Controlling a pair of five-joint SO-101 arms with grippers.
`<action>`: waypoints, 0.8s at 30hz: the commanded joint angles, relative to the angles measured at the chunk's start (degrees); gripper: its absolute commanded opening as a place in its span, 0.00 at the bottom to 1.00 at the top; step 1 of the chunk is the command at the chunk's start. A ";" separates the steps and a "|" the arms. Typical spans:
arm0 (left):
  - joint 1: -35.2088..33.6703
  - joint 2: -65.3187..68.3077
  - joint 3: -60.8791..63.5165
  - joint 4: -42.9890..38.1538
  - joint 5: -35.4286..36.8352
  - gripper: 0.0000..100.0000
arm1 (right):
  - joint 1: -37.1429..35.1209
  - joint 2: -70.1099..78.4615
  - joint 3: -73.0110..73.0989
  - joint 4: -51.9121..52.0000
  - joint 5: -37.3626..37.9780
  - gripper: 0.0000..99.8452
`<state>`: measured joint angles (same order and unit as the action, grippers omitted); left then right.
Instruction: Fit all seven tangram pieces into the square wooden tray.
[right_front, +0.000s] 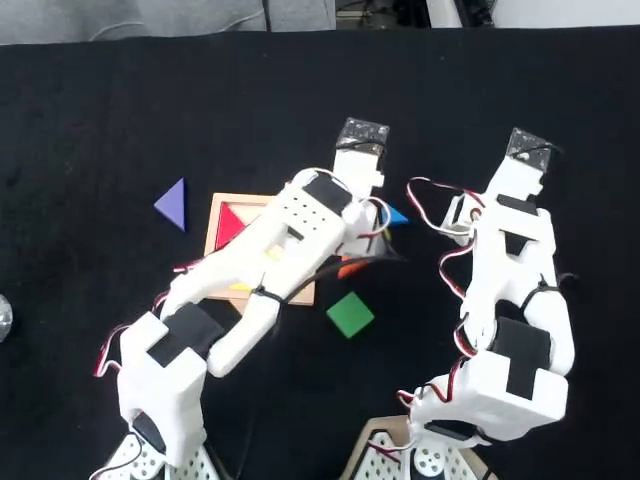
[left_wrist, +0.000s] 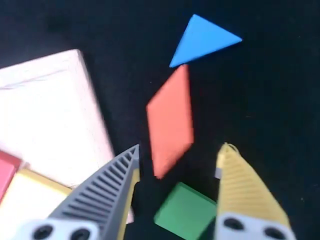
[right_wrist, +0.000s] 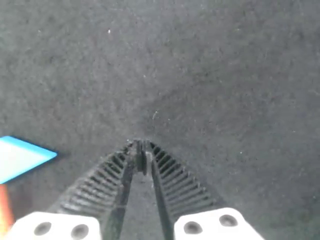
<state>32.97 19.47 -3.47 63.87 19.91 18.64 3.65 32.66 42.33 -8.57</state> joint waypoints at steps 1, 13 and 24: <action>-3.12 -0.44 -0.48 -0.79 0.09 0.27 | 0.26 -3.12 -3.12 -0.62 -0.26 0.01; -31.96 -18.99 1.27 23.91 -18.90 0.27 | -4.04 -2.95 -3.03 -0.35 2.81 0.01; -46.11 -42.90 41.54 -8.35 -21.10 0.27 | -8.00 -3.12 -1.36 -0.79 6.51 0.01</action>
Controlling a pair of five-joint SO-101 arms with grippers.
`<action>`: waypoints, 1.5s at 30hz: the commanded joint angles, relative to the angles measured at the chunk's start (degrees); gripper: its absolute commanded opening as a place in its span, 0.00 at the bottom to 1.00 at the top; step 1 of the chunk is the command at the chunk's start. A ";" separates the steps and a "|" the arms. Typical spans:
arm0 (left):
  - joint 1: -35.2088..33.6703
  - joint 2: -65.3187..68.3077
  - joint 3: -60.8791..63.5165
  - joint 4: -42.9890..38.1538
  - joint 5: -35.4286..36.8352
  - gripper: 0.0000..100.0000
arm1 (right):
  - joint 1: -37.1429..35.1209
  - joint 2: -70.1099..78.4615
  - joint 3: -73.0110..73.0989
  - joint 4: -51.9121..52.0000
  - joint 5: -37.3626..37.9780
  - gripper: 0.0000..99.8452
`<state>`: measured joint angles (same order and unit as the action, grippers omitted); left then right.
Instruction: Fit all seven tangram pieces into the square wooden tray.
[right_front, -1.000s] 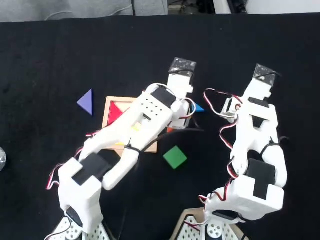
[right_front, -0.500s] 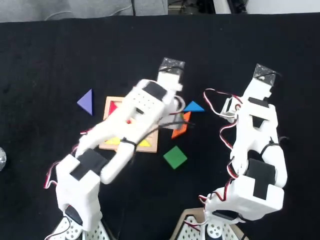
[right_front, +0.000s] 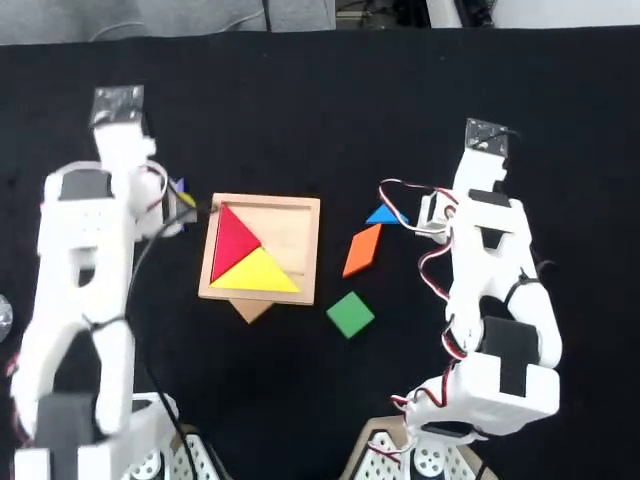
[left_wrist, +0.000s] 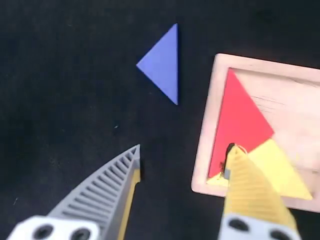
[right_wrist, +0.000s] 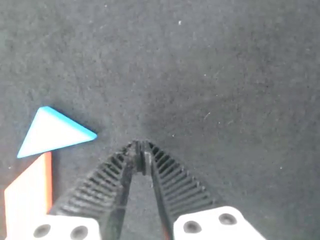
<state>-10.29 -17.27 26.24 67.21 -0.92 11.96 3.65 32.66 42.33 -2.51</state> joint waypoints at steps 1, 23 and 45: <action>-3.21 -6.77 14.99 -14.33 -0.26 0.27 | -1.93 -3.12 -1.36 -0.79 0.44 0.01; -0.13 -5.98 32.48 -18.64 -4.75 0.27 | -24.62 13.32 -37.58 27.96 10.99 0.01; -7.34 -6.59 25.63 -9.23 -4.31 0.27 | -16.70 24.22 -49.19 34.11 16.09 0.01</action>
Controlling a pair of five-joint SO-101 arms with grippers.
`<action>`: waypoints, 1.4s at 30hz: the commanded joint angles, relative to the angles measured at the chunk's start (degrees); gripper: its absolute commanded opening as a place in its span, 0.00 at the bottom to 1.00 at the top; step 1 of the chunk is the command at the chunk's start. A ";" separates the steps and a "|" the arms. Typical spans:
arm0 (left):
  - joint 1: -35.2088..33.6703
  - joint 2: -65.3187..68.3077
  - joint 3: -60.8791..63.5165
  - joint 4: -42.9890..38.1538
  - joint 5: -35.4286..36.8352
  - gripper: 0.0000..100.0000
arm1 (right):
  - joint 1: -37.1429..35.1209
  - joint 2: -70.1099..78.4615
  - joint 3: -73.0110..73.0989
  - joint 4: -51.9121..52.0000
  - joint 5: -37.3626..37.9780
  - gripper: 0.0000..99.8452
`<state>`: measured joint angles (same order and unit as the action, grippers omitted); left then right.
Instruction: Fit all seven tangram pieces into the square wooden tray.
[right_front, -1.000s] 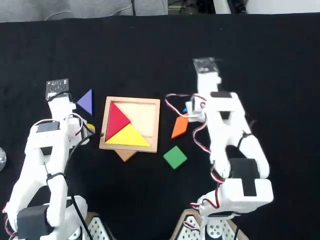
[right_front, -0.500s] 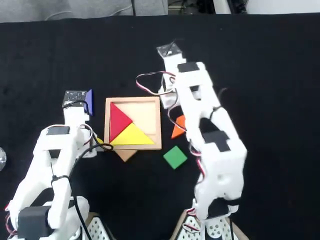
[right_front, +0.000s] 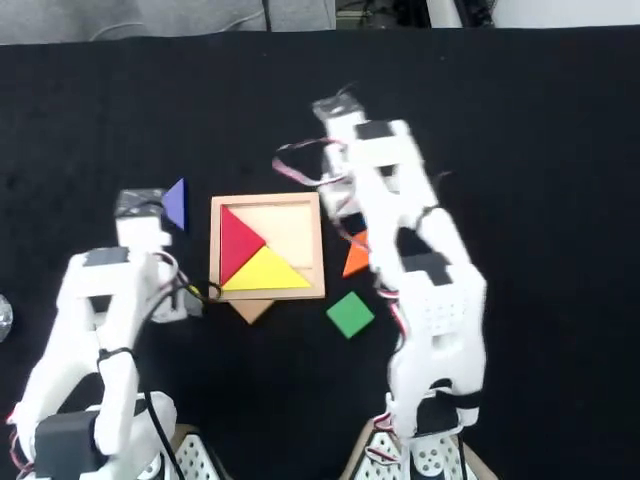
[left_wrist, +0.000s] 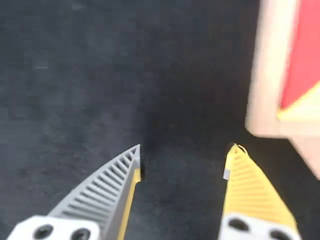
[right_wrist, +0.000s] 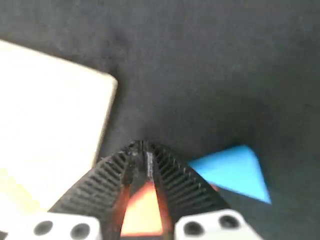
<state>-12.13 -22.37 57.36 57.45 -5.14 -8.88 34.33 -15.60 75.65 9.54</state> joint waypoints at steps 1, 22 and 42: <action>-6.55 -1.49 -6.46 0.26 0.62 0.27 | 4.84 -6.99 0.22 0.62 7.56 0.01; -15.08 -0.88 0.92 -25.85 17.14 0.27 | 11.69 -14.90 11.74 0.97 58.64 0.20; -14.46 -0.79 0.92 -25.93 17.14 0.27 | 10.64 -19.12 30.29 -25.58 59.25 0.12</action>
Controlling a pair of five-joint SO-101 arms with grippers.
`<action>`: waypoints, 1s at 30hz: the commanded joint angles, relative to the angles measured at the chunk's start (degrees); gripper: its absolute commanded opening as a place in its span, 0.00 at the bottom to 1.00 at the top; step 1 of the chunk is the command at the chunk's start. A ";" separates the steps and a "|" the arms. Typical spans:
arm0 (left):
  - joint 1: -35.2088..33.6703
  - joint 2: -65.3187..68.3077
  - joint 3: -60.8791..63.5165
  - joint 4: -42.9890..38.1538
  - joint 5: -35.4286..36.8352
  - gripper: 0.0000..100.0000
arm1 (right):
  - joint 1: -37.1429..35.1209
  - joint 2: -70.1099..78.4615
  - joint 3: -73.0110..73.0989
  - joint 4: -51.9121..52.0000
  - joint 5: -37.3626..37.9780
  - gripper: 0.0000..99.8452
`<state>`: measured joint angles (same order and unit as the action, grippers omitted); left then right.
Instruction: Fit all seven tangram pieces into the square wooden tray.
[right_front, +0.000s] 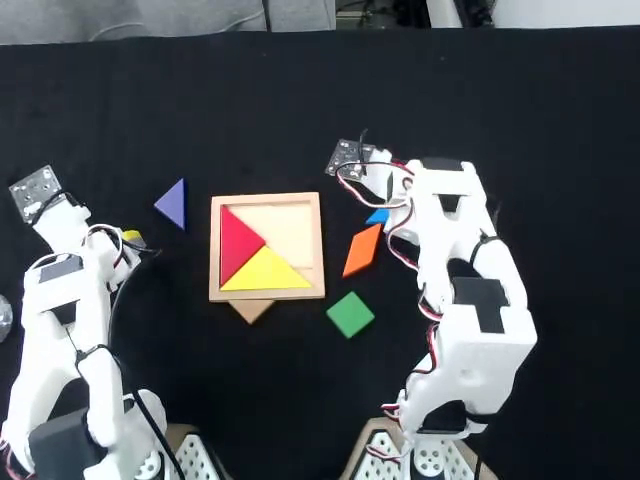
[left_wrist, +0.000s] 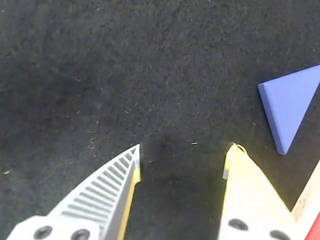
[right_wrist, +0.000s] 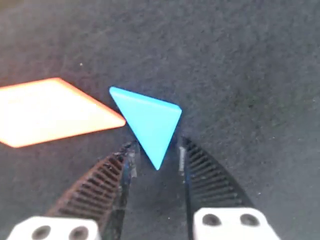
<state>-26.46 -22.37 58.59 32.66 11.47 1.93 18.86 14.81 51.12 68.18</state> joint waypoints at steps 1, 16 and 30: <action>-0.13 -0.79 -0.31 -1.14 0.53 0.27 | -0.09 -3.21 -0.13 -1.14 0.62 0.12; -0.04 -0.79 -0.31 -1.14 0.53 0.27 | 0.70 3.91 -8.57 2.55 -3.16 0.02; 0.31 -0.79 -0.31 -1.14 0.53 0.27 | -4.40 -7.25 -8.75 8.62 -12.04 0.02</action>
<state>-26.46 -22.37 58.59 32.66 11.47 -0.09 15.34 8.92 59.47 59.12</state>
